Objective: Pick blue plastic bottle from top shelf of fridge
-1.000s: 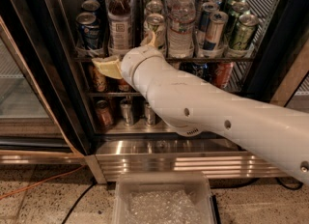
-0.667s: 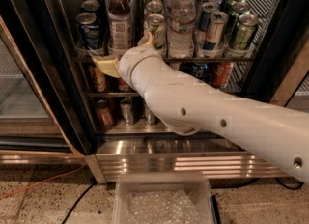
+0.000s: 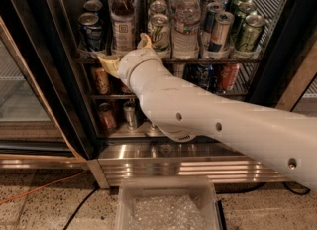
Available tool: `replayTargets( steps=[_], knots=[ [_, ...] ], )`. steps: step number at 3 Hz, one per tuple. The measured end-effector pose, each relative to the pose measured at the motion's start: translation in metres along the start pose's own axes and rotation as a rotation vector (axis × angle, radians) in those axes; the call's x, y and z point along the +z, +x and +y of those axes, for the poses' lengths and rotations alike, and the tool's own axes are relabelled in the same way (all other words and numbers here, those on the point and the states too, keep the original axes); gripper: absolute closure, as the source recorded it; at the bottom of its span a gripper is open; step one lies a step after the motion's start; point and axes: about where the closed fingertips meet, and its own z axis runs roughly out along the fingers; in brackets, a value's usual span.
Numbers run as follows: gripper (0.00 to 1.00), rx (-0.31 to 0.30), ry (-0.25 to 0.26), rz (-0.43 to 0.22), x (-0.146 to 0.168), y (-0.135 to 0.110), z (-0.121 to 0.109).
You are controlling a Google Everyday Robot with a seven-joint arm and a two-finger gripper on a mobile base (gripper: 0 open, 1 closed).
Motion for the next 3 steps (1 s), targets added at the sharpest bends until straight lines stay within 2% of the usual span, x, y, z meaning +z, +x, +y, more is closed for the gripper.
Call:
replayTargets(
  steps=[1,3],
  knots=[
    [0.27,0.009,0.048,0.001,0.003,0.002,-0.001],
    [0.25,0.017,0.096,-0.014,0.020,0.000,-0.002]
  ],
)
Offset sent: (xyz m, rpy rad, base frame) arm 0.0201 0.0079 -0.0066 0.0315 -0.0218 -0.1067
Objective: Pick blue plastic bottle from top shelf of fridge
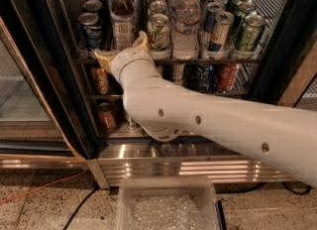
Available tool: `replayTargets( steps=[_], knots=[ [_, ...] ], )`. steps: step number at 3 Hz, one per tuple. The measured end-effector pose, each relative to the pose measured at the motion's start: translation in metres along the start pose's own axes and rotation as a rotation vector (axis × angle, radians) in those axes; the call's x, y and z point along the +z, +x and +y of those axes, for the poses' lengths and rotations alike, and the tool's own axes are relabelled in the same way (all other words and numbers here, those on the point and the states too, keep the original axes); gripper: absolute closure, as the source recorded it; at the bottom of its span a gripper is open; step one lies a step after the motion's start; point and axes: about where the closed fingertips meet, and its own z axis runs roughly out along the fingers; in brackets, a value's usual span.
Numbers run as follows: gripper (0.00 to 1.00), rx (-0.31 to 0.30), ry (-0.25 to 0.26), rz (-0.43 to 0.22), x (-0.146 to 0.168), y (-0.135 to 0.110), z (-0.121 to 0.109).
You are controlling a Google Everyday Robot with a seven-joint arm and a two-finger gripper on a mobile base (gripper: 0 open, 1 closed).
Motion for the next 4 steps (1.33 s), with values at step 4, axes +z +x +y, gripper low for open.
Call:
replayTargets(
  steps=[4],
  knots=[
    [0.29,-0.014,0.099,-0.019,0.056,-0.001,-0.029]
  ],
)
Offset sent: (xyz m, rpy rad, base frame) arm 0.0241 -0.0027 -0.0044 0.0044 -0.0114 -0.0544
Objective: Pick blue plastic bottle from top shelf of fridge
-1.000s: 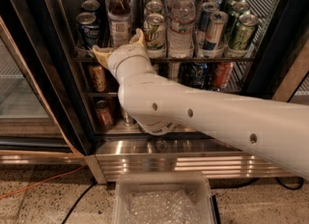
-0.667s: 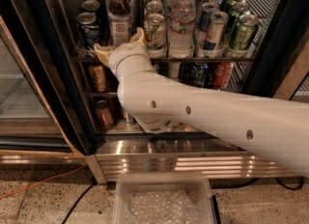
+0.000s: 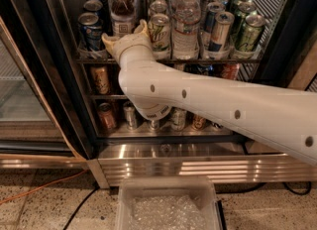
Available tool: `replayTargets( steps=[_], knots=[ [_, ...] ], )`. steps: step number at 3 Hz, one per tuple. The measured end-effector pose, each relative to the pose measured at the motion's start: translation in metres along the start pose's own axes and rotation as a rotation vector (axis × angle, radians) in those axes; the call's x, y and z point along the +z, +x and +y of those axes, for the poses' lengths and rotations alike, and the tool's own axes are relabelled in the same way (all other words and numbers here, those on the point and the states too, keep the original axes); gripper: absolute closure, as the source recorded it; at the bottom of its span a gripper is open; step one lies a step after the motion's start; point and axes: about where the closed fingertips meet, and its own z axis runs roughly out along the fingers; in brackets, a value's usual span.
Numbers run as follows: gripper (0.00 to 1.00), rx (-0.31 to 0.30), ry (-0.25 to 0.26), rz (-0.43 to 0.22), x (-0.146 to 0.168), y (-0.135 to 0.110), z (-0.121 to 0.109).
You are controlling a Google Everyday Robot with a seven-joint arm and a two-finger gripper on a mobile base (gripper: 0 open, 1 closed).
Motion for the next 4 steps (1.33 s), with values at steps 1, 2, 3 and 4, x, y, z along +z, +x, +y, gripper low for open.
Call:
replayTargets(
  steps=[1,2,3,4],
  knots=[
    [0.29,0.002,0.003,0.007,0.009,0.001,-0.003],
    [0.28,0.011,0.015,0.020,0.033,0.005,-0.008],
    [0.28,0.013,0.015,0.021,0.038,0.005,-0.007],
    [0.47,0.013,0.015,0.021,0.038,0.005,-0.007]
  ],
)
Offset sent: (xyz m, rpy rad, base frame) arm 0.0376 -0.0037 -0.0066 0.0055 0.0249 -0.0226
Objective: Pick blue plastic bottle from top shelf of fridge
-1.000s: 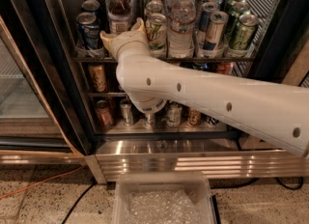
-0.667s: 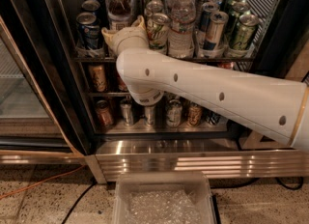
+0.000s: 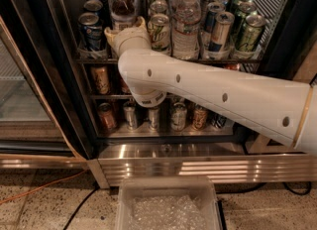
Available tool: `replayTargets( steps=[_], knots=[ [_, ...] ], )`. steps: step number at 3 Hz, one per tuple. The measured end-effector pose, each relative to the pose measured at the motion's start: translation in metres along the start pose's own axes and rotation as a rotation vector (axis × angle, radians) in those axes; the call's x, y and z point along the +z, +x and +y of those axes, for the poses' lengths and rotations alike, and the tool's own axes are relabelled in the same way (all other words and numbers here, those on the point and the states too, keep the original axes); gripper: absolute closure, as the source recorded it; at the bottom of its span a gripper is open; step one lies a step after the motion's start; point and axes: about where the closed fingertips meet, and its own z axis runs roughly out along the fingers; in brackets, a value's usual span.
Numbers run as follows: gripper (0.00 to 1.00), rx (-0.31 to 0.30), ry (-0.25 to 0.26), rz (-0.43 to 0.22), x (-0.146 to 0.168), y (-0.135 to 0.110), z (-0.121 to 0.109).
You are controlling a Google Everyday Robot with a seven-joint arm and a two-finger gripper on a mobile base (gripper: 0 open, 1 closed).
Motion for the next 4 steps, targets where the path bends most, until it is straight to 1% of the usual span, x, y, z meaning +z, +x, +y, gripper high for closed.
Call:
replayTargets(
  steps=[2,3,4],
  knots=[
    [0.94,0.000,0.000,0.000,0.0000,0.0000,0.0000],
    [1.00,0.000,0.000,0.000,0.0000,-0.0001,0.0000],
    [1.00,0.000,-0.002,0.000,0.0000,-0.0006,0.0004]
  ],
)
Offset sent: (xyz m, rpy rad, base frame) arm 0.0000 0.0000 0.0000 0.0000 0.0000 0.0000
